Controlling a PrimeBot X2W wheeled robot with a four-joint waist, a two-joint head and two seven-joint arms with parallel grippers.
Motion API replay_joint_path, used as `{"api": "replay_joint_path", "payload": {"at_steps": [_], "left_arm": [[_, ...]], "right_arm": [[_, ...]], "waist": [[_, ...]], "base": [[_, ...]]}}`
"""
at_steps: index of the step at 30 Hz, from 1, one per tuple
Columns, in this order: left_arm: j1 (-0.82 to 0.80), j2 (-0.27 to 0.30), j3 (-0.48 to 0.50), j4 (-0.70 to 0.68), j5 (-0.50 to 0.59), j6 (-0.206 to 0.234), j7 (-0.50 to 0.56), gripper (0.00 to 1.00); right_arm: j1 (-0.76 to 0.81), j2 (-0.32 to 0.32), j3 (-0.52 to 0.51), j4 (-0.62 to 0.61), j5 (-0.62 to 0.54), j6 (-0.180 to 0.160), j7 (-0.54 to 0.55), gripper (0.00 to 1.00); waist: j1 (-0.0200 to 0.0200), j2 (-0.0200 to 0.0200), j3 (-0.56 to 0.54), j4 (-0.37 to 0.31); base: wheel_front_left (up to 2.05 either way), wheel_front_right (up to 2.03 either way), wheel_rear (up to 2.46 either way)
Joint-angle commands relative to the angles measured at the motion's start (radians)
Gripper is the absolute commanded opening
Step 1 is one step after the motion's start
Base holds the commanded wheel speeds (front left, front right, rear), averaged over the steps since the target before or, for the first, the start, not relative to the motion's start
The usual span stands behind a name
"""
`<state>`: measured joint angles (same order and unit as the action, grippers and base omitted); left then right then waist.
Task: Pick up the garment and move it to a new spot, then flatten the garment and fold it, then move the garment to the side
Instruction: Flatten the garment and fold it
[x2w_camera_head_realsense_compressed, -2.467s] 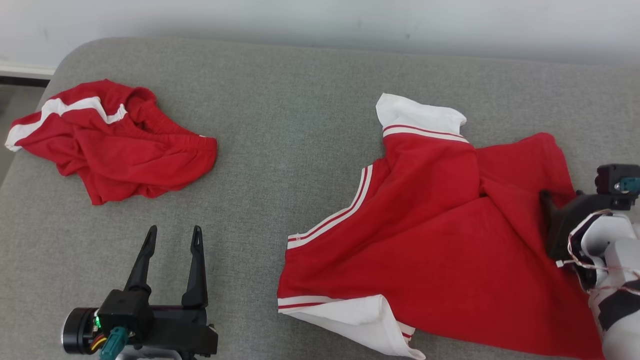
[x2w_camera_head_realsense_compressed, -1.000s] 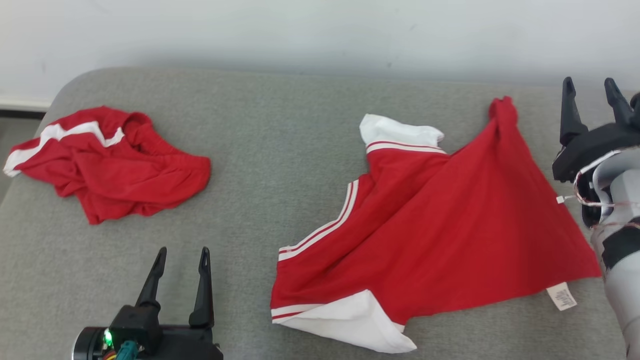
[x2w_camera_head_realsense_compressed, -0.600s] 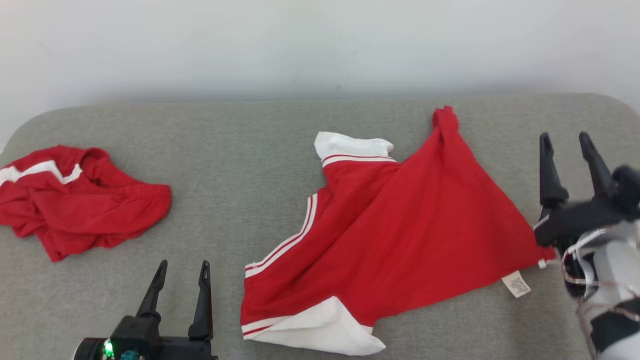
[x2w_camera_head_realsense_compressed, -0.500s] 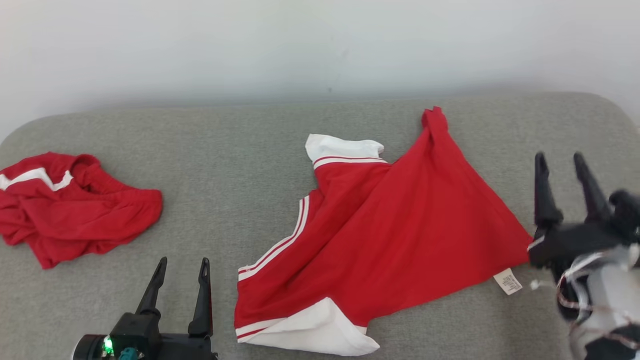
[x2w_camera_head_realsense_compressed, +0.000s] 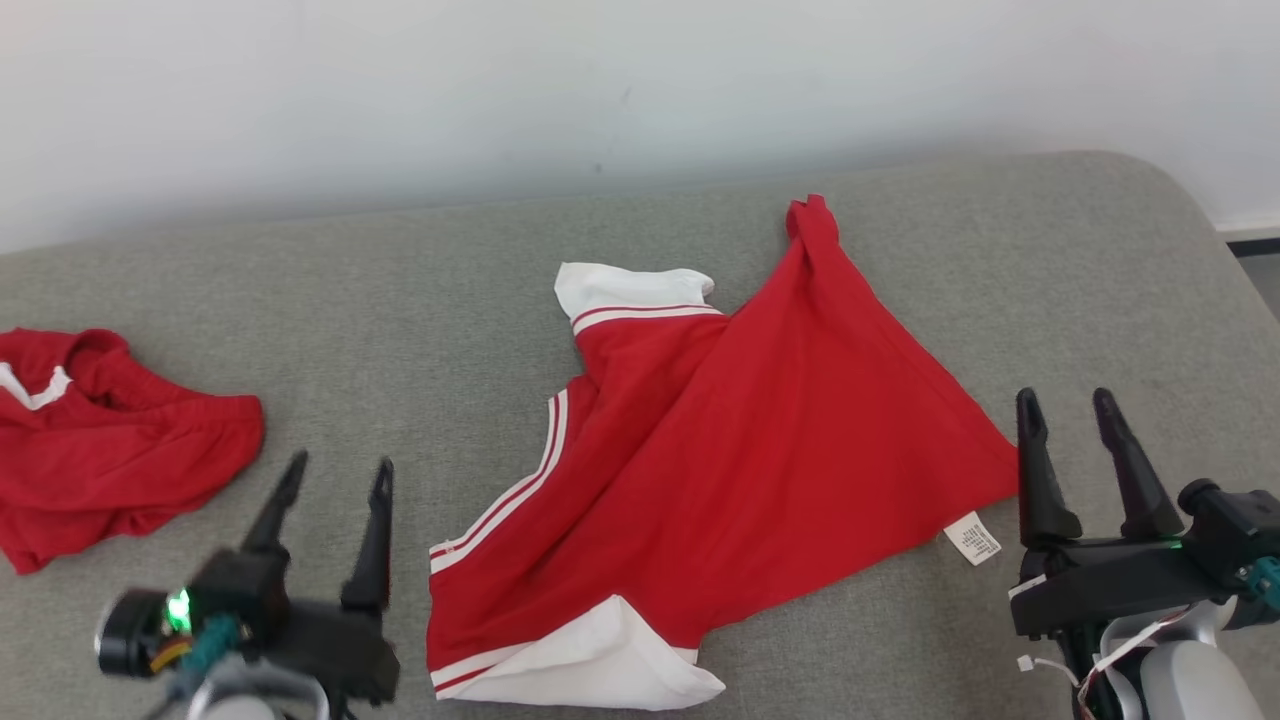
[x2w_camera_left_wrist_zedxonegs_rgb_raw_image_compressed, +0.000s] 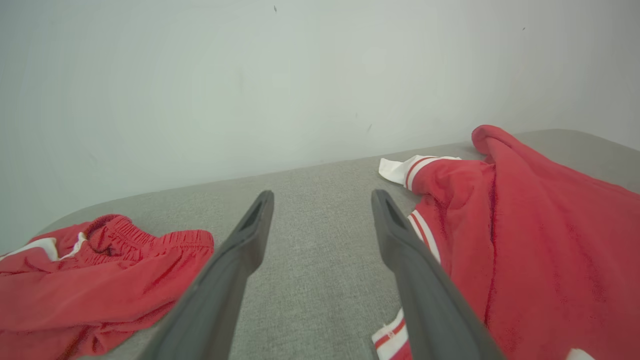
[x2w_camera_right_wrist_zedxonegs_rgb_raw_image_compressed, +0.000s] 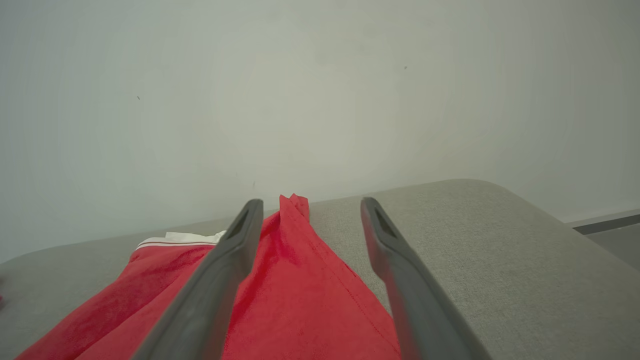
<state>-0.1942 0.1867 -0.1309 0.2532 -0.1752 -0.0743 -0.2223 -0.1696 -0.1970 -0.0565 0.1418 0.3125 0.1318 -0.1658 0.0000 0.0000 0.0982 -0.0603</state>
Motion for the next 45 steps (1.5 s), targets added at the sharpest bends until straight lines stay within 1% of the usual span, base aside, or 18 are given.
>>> {"api": "replay_joint_path", "payload": {"at_steps": [1,4,5,7,8,10,13,15,18,22,26,27,37,39,44,45], "left_arm": [[-0.039,0.017,0.002,0.007,-0.013,-0.011,0.015,1.00],[-0.112,0.054,-0.010,0.031,-0.053,-0.038,0.074,1.00],[-0.132,0.076,-0.023,0.047,-0.057,-0.044,0.105,1.00],[-0.182,0.098,-0.039,0.070,-0.120,-0.053,0.146,1.00],[-0.200,0.121,-0.056,0.086,-0.137,-0.056,0.175,1.00],[-0.237,0.153,-0.119,0.103,-0.220,-0.055,0.225,1.00],[-0.291,0.225,-0.212,0.122,-0.315,-0.054,0.285,1.00],[-0.318,0.238,-0.255,0.133,-0.389,-0.055,0.314,1.00],[-0.362,0.274,-0.320,0.154,-0.464,-0.055,0.347,1.00],[-0.417,0.298,-0.396,0.198,-0.535,-0.055,0.358,1.00],[-0.466,0.306,-0.466,0.240,-0.584,-0.055,0.358,1.00],[-0.489,0.305,-0.503,0.262,-0.605,-0.055,0.360,1.00],[-0.601,0.317,-0.654,0.360,-0.681,-0.055,0.358,1.00],[-0.606,0.311,-0.669,0.373,-0.721,-0.055,0.357,1.00],[-0.621,0.326,-0.729,0.425,-0.724,-0.055,0.363,1.00],[-0.620,0.322,-0.741,0.438,-0.737,-0.055,0.371,0.64]], "right_arm": [[0.014,0.016,-0.001,-0.013,-0.008,-0.002,0.010,1.00],[0.015,0.032,0.004,-0.028,-0.015,-0.002,0.019,1.00],[0.012,0.037,0.008,-0.029,-0.017,-0.002,0.020,1.00],[0.000,0.044,0.015,-0.025,-0.018,-0.002,0.016,1.00],[-0.007,0.047,0.023,-0.022,-0.019,-0.002,0.014,1.00],[-0.015,0.054,0.029,-0.012,-0.017,-0.002,0.006,1.00],[-0.029,0.063,0.040,0.009,-0.016,-0.002,-0.006,1.00],[-0.039,0.068,0.049,0.021,-0.015,-0.002,-0.015,1.00],[-0.052,0.070,0.059,0.044,-0.012,-0.002,-0.026,1.00],[-0.075,0.076,0.077,0.073,-0.007,-0.002,-0.040,1.00],[-0.094,0.075,0.085,0.103,0.001,-0.002,-0.056,1.00],[-0.101,0.076,0.090,0.118,0.005,-0.002,-0.063,1.00],[-0.132,0.084,0.105,0.171,0.024,-0.002,-0.089,1.00],[-0.133,0.084,0.103,0.177,0.025,-0.002,-0.092,1.00],[-0.139,0.085,0.106,0.186,0.026,-0.002,-0.095,1.00],[-0.140,0.085,0.105,0.187,0.028,-0.002,-0.096,1.00]], "waist": [[0.0000,0.0000,0.014,-0.017],[0.0000,0.0000,0.030,-0.033],[0.0000,0.0000,0.034,-0.040],[0.0000,0.0000,0.044,-0.053],[0.0000,0.0000,0.050,-0.061],[0.0000,0.0000,0.059,-0.074],[0.0000,0.0000,0.073,-0.092],[0.0000,0.0000,0.082,-0.103],[0.0000,0.0000,0.096,-0.121],[0.0000,0.0000,0.114,-0.149],[0.0000,0.0000,0.131,-0.175],[0.0000,0.0000,0.139,-0.186],[0.0000,0.0000,0.171,-0.239],[0.0000,0.0000,0.174,-0.245],[0.0000,0.0000,0.178,-0.255],[0.0000,0.0000,0.179,-0.257]], "base": [[0.00,0.00,0.00],[0.00,0.00,0.00],[0.00,0.00,0.00],[0.00,0.00,0.00],[0.00,0.00,0.00],[0.00,0.00,0.00],[0.00,0.00,0.00],[0.00,0.00,0.00],[0.00,0.00,0.00],[0.00,0.00,0.00],[0.00,0.00,0.00],[0.00,0.00,0.00],[0.00,0.00,0.00],[0.00,0.00,0.00],[0.00,0.00,0.00],[0.00,0.00,0.00]]}}
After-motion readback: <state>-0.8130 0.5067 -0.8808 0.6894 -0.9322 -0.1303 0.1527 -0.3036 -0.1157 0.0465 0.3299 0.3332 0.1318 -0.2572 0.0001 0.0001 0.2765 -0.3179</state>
